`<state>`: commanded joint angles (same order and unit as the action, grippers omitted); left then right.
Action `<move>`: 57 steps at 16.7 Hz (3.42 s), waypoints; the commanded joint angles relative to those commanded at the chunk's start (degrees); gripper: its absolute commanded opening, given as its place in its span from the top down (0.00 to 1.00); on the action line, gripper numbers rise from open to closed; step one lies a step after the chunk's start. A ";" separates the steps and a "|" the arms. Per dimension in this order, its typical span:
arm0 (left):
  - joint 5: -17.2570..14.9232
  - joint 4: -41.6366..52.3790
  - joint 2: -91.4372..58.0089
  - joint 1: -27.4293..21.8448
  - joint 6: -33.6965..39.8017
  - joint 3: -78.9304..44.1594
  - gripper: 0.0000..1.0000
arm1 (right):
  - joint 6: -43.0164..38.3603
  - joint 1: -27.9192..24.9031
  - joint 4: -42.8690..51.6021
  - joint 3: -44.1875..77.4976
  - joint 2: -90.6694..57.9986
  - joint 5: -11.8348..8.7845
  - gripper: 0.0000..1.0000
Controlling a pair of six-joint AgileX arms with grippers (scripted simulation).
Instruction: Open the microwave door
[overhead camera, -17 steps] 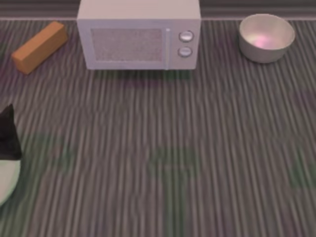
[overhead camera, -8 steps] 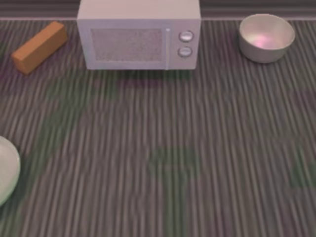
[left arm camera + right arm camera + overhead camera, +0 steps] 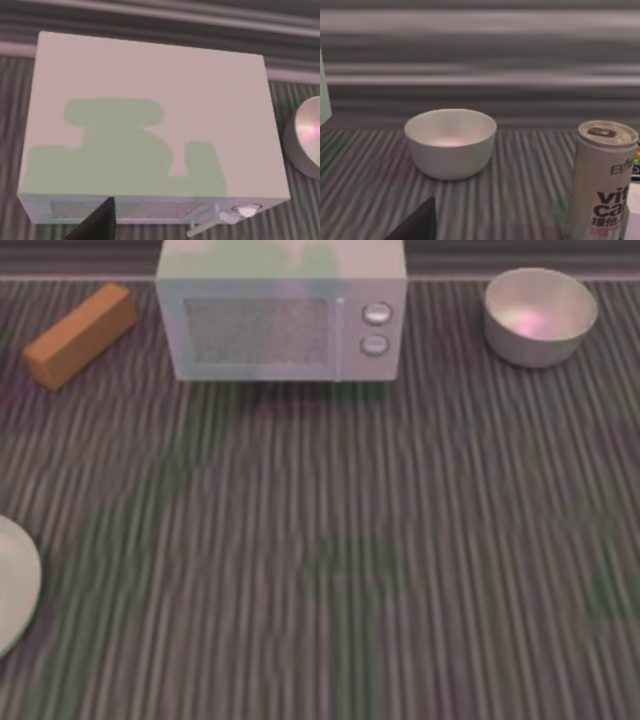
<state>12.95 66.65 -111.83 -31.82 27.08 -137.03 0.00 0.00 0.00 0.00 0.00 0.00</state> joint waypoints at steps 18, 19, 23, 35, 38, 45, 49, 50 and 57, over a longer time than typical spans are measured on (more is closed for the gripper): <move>4.82 17.54 -32.25 -5.56 6.81 -25.94 0.00 | 0.00 0.00 0.00 0.00 0.00 0.00 0.00; 4.74 16.33 -32.13 -5.42 6.60 -24.77 0.00 | 0.00 0.00 0.00 0.00 0.00 0.00 0.00; 4.27 8.60 -31.74 -4.31 5.45 -17.08 0.00 | 0.00 0.00 0.00 0.00 0.00 0.00 0.00; 3.73 -0.11 -31.58 -3.04 4.27 -8.56 0.23 | 0.00 0.00 0.00 0.00 0.00 0.00 0.00; 3.73 -0.11 -31.58 -3.04 4.27 -8.56 0.45 | 0.00 0.00 0.00 0.00 0.00 0.00 0.00; 3.73 -0.11 -31.58 -3.04 4.27 -8.56 0.98 | 0.00 0.00 0.00 0.00 0.00 0.00 0.00; 3.73 -0.11 -31.58 -3.04 4.27 -8.56 1.00 | 0.00 0.00 0.00 0.00 0.00 0.00 0.00; 3.73 -0.11 -31.58 -3.04 4.27 -8.56 1.00 | 0.00 0.00 0.00 0.00 0.00 0.00 0.00; 3.71 -1.25 -28.47 -4.53 4.50 -3.80 1.00 | 0.00 0.00 0.00 0.00 0.00 0.00 0.00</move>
<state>16.66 65.40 -140.30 -36.35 31.58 -140.83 0.00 0.00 0.00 0.00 0.00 0.00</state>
